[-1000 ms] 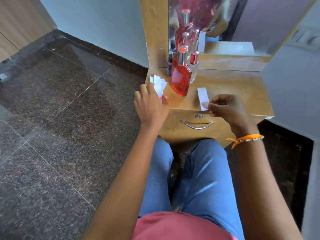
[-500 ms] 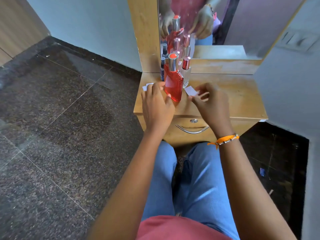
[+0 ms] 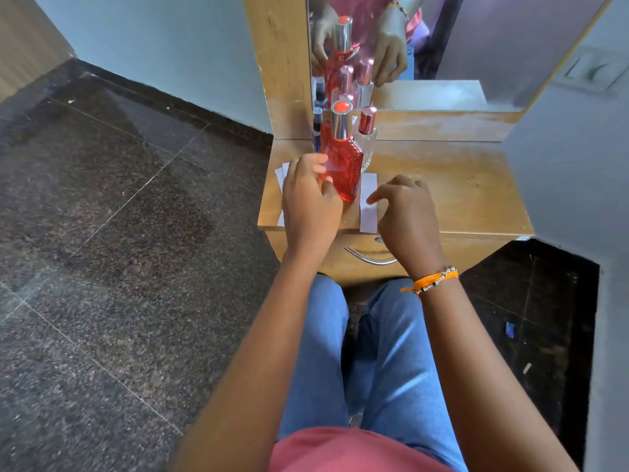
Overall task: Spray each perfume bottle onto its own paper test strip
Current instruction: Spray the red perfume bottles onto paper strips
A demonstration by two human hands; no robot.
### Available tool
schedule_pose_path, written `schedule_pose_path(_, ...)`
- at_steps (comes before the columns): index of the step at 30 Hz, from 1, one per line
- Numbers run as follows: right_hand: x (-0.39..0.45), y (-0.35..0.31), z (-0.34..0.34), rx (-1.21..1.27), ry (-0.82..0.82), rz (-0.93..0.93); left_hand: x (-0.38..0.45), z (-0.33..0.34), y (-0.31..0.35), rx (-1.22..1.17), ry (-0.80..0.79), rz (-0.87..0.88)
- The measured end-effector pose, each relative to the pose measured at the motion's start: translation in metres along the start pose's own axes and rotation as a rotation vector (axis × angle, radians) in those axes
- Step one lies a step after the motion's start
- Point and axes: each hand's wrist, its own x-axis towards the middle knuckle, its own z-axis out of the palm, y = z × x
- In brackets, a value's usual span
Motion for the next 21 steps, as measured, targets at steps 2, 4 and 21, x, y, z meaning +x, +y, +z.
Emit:
schedule_pose_path(2, -0.003, -0.002, 0.004, -0.002, 0.036, -0.059, -0.001, -0.001, 0.000, -0.029, 0.005, -0.012)
schedule_pose_path(4, -0.007, -0.002, 0.007, -0.010, 0.026, -0.046, -0.002, -0.001, 0.002, -0.063, -0.003, -0.043)
schedule_pose_path(21, -0.019, 0.009, 0.011, -0.148, -0.047, 0.031, 0.024, 0.014, -0.003, -0.164, -0.188, -0.029)
